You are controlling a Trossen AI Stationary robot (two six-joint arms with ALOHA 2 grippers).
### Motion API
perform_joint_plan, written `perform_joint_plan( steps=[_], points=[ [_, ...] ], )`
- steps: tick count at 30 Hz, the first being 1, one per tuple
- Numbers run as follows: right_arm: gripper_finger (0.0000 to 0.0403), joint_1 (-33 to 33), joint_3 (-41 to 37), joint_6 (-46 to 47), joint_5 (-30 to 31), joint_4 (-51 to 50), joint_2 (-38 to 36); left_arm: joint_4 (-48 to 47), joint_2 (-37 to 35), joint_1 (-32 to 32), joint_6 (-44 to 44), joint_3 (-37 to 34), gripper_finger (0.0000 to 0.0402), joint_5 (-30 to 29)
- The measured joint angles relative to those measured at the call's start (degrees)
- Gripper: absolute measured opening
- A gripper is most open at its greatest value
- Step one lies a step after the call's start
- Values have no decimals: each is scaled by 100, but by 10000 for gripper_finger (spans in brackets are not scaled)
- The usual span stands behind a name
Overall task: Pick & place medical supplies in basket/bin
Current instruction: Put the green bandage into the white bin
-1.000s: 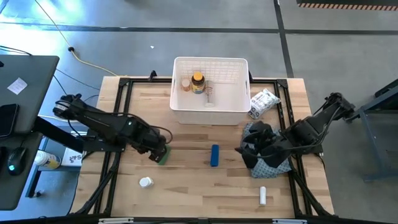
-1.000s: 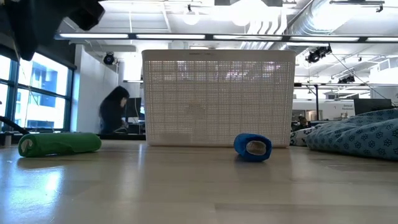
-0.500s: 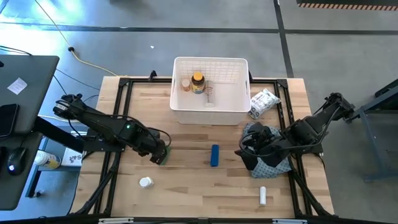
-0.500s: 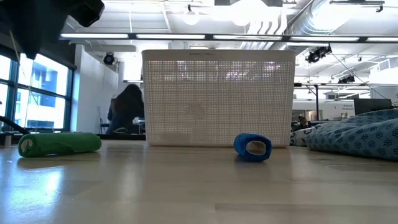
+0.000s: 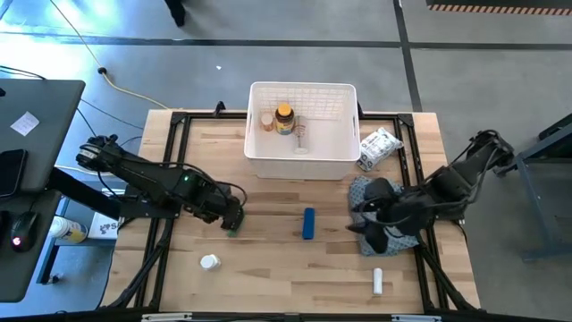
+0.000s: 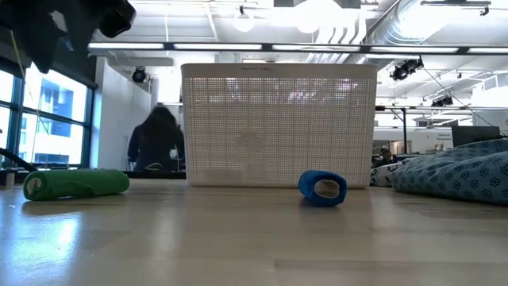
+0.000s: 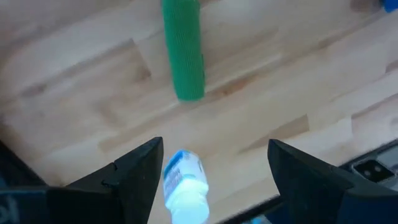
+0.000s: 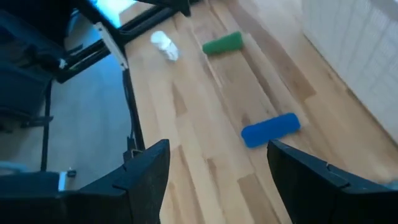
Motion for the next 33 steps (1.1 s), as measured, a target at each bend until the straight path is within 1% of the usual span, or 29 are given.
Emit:
perform_joint_plan(
  steps=[3,7,10,12,14,17,20,22,24,29,33],
  points=[
    [259,42,0,-222,199,1,-153,87,4,-22,-325,0,321,61],
    [259,20,0,-426,472,118,-214,410,168,-86,-577,-4,321,-64],
    [259,-53,0,-618,421,259,-234,595,348,-42,-581,-2,321,34],
    [259,-55,0,-653,515,294,-261,699,525,-7,-591,-3,321,97],
    [259,-55,0,-717,632,294,-296,875,701,-6,-595,-2,321,210],
    [259,-90,0,-762,591,256,-351,997,972,-16,-601,-2,321,468],
    [259,-89,0,-667,592,89,-449,1145,1170,-58,-505,-4,321,446],
    [259,-85,0,-584,650,-37,-511,1214,1240,-47,-242,-1,321,445],
    [259,-85,0,-520,830,-58,-581,1083,1305,-47,-49,-2,321,449],
    [259,-116,0,-171,1511,34,-754,1326,1340,-50,26,-2,321,437],
    [259,-130,0,-64,1809,31,-748,1377,1340,-58,186,-2,321,393]
  ],
)
